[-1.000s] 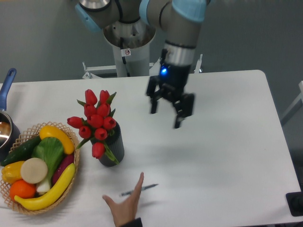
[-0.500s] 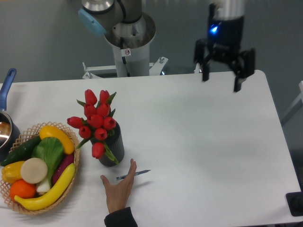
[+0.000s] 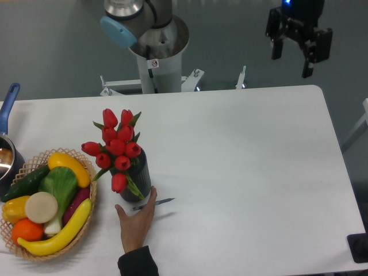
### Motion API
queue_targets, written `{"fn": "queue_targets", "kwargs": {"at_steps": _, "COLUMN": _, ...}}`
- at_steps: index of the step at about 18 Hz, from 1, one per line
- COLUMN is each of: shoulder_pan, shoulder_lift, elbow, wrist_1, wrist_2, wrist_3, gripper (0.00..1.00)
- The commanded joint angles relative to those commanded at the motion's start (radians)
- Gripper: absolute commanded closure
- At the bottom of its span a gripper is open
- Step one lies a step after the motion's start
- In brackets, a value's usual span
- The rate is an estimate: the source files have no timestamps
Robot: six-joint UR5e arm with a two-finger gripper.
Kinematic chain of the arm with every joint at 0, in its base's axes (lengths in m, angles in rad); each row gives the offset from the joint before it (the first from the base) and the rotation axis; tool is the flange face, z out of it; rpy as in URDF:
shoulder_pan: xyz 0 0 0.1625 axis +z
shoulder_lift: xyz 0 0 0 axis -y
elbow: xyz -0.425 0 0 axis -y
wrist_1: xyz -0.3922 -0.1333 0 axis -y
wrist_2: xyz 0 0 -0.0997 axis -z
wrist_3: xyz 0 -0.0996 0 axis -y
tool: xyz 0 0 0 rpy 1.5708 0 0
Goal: Insert the flowers into the vase
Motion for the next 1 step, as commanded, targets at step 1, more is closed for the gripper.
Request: {"fn": "queue_targets", "kwargs": {"at_steps": 1, "shoulder_pan": 0.000, "shoulder_lift": -0.002, "elbow": 0.000, "wrist_1": 0.002, "wrist_2": -0.002, "wrist_3": 0.000, "gripper": 0.00}}
